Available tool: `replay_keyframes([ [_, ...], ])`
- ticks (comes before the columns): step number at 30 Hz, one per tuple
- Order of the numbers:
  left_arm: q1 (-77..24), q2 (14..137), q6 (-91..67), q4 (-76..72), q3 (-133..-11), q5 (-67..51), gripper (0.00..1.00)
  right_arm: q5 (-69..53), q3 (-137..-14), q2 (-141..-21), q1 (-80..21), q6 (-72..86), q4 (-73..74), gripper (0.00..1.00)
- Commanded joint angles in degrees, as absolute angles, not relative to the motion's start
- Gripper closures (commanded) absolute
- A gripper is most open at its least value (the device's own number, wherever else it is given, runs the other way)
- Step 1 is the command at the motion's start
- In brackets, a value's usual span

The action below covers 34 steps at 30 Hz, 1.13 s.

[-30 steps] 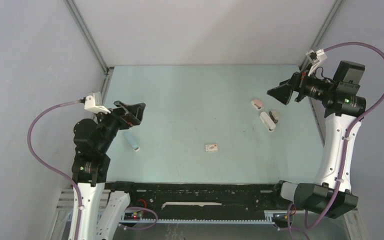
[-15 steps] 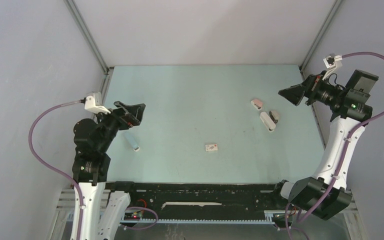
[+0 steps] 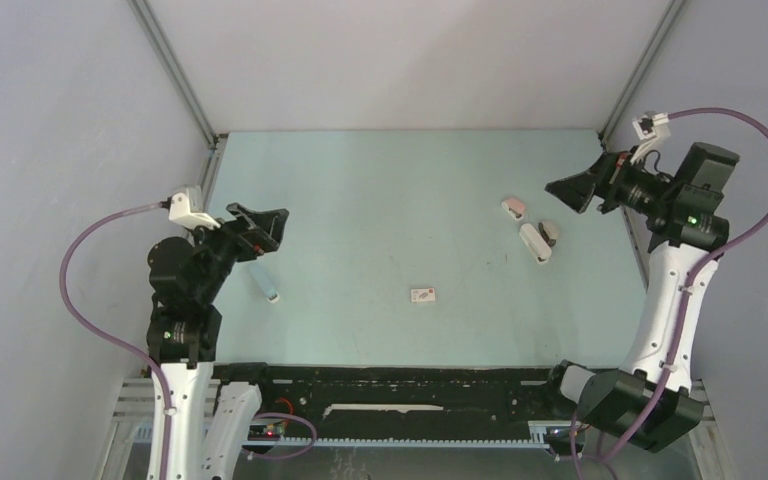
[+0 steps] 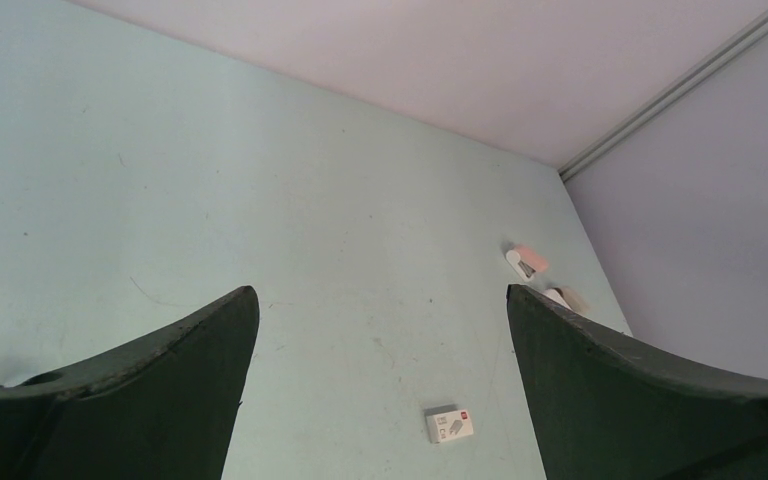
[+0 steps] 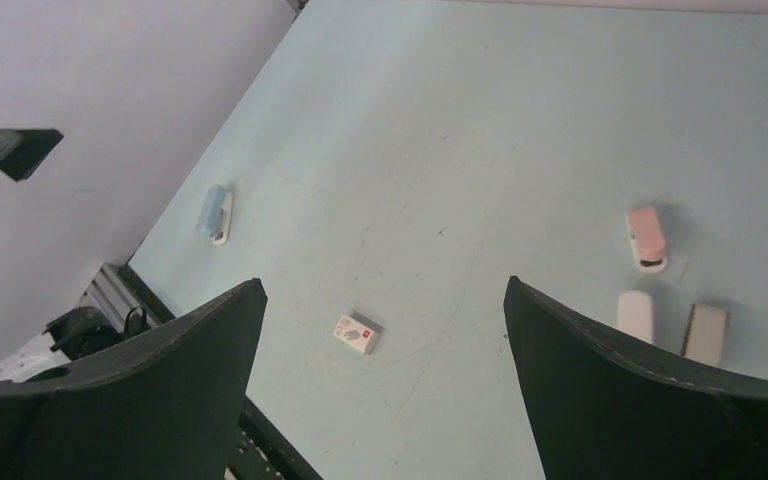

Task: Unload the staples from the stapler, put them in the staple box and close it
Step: Reset both arms

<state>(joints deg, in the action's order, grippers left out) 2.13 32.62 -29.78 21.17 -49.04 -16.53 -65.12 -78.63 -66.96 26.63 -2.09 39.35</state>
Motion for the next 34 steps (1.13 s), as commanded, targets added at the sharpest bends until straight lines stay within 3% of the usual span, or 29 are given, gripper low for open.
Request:
replay_keyframes([
  [1, 2.99, 32.51, -28.59, 21.6, -48.29, -16.34, 0.0, -60.72, -77.32, -64.14, 21.46, -2.01, 39.4, 0.0],
  [11, 3.21, 32.23, -24.7, 26.01, -48.26, -12.16, 0.0, -49.51, -72.0, -60.38, 13.06, 0.35, 37.62, 0.0],
  [20, 3.16, 31.76, -23.54, 28.04, -47.84, -9.53, 0.0, -38.47, -71.78, -58.89, 12.32, 0.18, 37.87, 0.0],
  [34, 3.18, 29.33, -20.35, 32.96, -48.74, -4.23, 0.0, -42.47, -72.86, -59.19, 15.48, 0.86, 35.5, 0.0],
])
